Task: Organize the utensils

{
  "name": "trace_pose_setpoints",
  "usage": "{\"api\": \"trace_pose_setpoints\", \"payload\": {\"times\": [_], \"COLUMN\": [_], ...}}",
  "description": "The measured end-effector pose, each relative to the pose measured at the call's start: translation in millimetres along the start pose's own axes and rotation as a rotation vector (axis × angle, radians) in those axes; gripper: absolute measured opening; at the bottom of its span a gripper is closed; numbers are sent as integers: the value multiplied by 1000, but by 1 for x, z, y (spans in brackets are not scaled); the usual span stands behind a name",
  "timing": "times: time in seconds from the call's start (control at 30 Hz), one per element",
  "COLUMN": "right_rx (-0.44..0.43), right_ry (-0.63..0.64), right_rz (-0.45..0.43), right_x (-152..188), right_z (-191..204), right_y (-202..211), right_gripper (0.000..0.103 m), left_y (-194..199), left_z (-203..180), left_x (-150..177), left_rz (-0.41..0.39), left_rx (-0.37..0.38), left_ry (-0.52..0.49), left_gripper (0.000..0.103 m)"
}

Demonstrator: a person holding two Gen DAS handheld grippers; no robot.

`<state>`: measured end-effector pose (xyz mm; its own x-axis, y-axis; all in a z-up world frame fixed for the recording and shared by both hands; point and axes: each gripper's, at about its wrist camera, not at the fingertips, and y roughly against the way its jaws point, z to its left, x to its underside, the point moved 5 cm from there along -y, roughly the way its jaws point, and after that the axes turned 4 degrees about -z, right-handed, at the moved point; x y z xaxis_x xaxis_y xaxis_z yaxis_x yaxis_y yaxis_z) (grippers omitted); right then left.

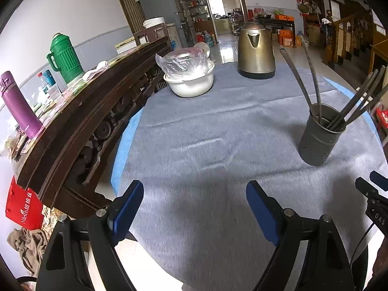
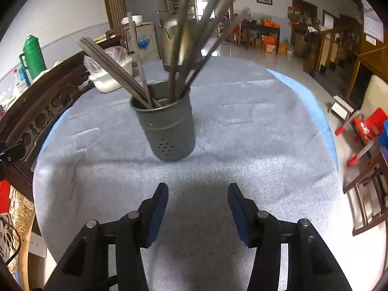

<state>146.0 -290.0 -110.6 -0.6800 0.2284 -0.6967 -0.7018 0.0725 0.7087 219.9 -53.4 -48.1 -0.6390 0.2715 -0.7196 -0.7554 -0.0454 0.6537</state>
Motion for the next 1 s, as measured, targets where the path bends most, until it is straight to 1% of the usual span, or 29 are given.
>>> {"api": "trace_pose_setpoints", "payload": {"times": [0.1,0.27,0.37,0.6,0.77,1.0], "right_rx": [-8,-15,-8,-26,-42,-55], "right_ry": [23,21,26,-1,7,2], "right_rz": [-19,-54,-93,-135,-138,-121], "right_x": [2,3,-3,-21,-31,-40], "right_z": [8,11,9,8,16,21], "right_y": [11,29,48,83,97,93], "right_gripper": [55,55,55,58,58,58], "left_y": [10,26,35,52,61,62], "left_z": [-3,-7,-7,-2,0,1], "left_x": [1,-1,-6,-15,-22,-34], "left_rz": [-15,-39,-56,-84,-98,-111], "left_rx": [9,15,5,-23,-19,-15], "left_ry": [-6,-8,-5,4,14,34], "left_gripper": [87,87,87,87,87,87]}}
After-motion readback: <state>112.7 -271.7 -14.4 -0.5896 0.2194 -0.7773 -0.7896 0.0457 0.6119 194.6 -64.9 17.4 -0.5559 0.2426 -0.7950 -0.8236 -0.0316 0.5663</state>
